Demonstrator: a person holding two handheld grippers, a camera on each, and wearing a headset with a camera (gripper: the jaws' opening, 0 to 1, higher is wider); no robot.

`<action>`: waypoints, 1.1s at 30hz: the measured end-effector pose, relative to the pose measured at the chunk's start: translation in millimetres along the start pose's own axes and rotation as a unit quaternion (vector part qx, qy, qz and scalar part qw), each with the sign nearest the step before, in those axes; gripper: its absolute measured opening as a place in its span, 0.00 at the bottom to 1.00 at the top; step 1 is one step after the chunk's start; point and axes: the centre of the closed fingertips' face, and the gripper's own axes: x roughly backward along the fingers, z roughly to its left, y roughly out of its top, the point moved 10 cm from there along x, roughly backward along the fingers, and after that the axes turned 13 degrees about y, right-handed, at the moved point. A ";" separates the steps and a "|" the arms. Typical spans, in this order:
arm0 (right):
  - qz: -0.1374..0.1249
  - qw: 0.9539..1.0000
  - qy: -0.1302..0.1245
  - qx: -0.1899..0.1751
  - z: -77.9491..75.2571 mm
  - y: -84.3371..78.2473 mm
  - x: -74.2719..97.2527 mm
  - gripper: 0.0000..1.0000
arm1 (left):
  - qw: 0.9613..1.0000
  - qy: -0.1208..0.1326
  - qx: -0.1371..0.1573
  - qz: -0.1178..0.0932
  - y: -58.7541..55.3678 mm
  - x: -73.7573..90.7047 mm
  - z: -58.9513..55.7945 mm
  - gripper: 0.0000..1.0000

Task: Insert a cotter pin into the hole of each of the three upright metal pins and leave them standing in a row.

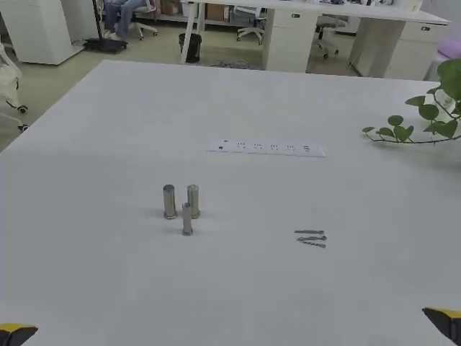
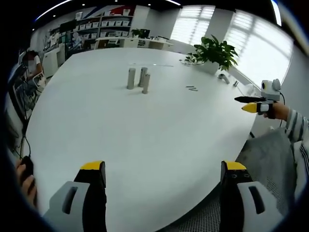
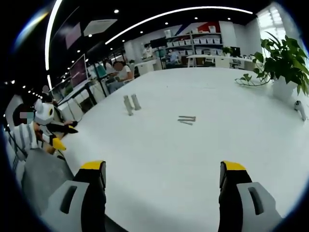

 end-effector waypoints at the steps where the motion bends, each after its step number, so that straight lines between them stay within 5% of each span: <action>1: -0.001 1.000 0.000 0.000 0.3 0.8 0.4 0.99 | 1.000 -0.001 -0.002 -0.001 0.6 -0.3 0.3 0.99; 18: 0.007 1.000 -0.003 0.002 2.6 4.1 -1.9 0.99 | 1.000 -0.011 -0.008 -0.007 10.2 -2.7 2.6 0.99; 33: 0.009 1.000 -0.012 -0.003 2.5 4.4 -3.4 0.99 | 1.000 -0.010 -0.010 0.014 7.7 -6.9 5.4 0.97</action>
